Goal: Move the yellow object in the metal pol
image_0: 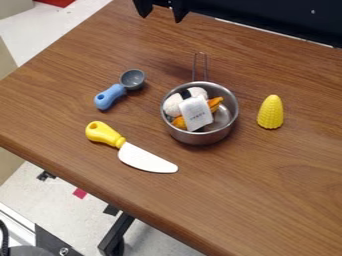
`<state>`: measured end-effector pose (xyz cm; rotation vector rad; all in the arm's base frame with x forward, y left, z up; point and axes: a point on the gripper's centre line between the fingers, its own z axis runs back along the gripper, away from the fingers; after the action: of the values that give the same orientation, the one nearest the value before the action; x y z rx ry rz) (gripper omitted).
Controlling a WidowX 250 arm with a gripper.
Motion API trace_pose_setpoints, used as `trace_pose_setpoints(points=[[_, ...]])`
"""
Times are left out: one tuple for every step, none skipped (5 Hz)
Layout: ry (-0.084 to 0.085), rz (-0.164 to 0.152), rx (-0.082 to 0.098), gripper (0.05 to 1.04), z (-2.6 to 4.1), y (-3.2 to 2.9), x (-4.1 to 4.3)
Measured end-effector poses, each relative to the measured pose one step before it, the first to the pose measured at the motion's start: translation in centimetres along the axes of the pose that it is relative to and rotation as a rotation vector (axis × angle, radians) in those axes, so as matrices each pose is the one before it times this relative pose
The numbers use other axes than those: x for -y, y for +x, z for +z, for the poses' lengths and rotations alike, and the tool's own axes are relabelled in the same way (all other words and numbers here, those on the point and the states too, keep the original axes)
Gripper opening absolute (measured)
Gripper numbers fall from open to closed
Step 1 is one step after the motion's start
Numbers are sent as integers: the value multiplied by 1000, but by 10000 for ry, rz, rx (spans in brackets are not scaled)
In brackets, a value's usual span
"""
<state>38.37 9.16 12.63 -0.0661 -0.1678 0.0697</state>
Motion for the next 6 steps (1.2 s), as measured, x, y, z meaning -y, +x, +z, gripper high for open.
trace_pose_setpoints(points=[[-96,95,-402,1001,-1492,-368,0],[-185,258,-424,1001,-561,-415,1552],[-205,115,-170,1001,-711,-242,2171],[-501,-413,84,1001,163,-945,2645],[-557,-1027,-82,1001,-837,-1974,3483],[-94,-741,-57,1001,-1525,-1168,2850]])
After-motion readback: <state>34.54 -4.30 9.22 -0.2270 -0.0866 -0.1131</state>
